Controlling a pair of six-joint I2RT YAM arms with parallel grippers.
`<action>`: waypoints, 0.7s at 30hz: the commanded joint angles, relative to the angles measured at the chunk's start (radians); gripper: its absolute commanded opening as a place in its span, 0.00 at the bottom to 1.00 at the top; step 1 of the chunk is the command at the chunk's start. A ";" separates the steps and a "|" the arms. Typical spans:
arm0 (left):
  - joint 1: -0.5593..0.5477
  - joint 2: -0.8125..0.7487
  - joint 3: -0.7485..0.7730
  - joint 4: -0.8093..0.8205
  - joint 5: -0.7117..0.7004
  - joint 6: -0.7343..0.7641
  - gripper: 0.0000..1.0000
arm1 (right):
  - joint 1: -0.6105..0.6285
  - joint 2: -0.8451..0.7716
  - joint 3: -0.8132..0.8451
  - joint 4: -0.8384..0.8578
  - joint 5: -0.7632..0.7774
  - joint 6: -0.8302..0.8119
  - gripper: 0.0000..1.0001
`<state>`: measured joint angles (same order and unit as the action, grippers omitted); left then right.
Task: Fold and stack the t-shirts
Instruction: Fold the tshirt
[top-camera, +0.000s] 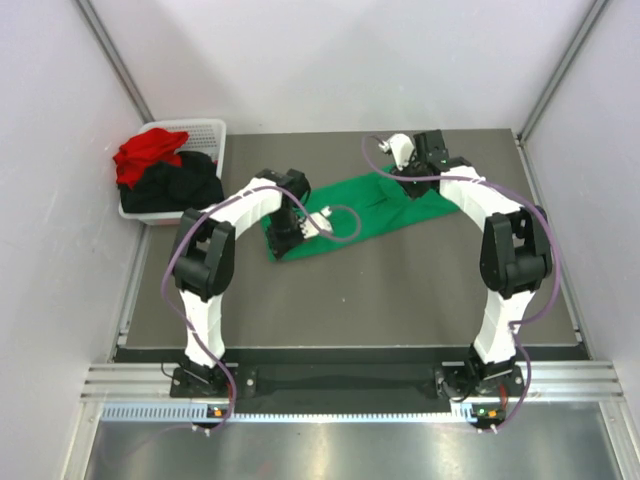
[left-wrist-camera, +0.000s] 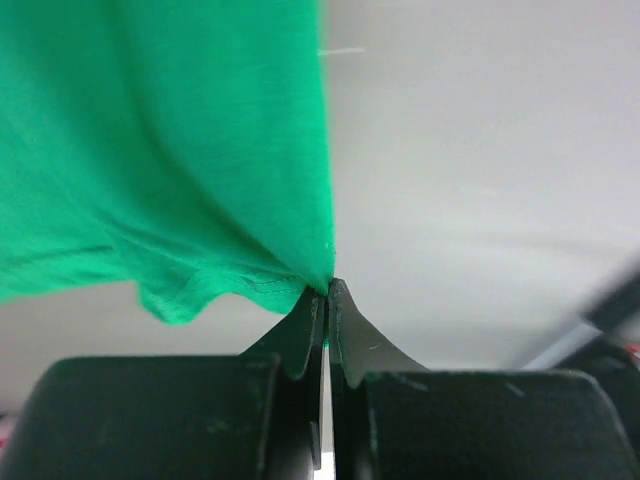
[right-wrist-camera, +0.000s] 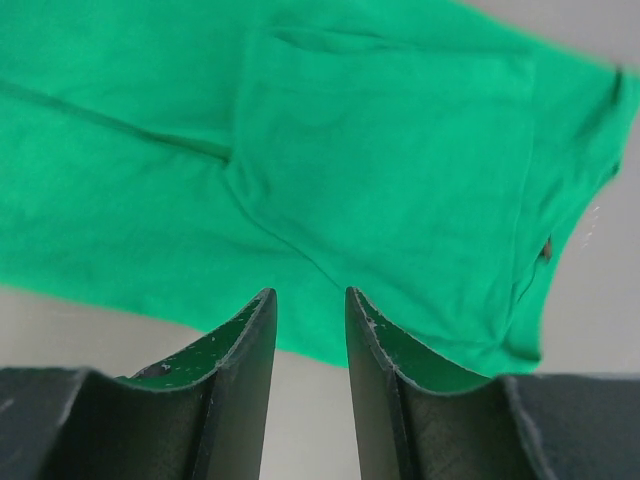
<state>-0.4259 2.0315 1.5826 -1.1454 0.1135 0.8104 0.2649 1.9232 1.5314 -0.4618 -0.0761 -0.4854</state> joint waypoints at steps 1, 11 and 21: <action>-0.059 -0.114 -0.059 -0.219 0.130 -0.008 0.00 | -0.016 -0.049 -0.004 0.037 0.012 0.042 0.35; -0.201 -0.106 -0.070 -0.287 0.288 -0.108 0.00 | -0.072 0.082 0.073 0.022 0.154 0.096 0.33; -0.309 -0.099 -0.064 -0.257 0.357 -0.185 0.00 | -0.081 0.189 0.127 -0.050 0.193 0.087 0.30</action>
<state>-0.7052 1.9400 1.5112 -1.3033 0.4122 0.6540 0.1875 2.0697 1.5799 -0.4843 0.0963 -0.4076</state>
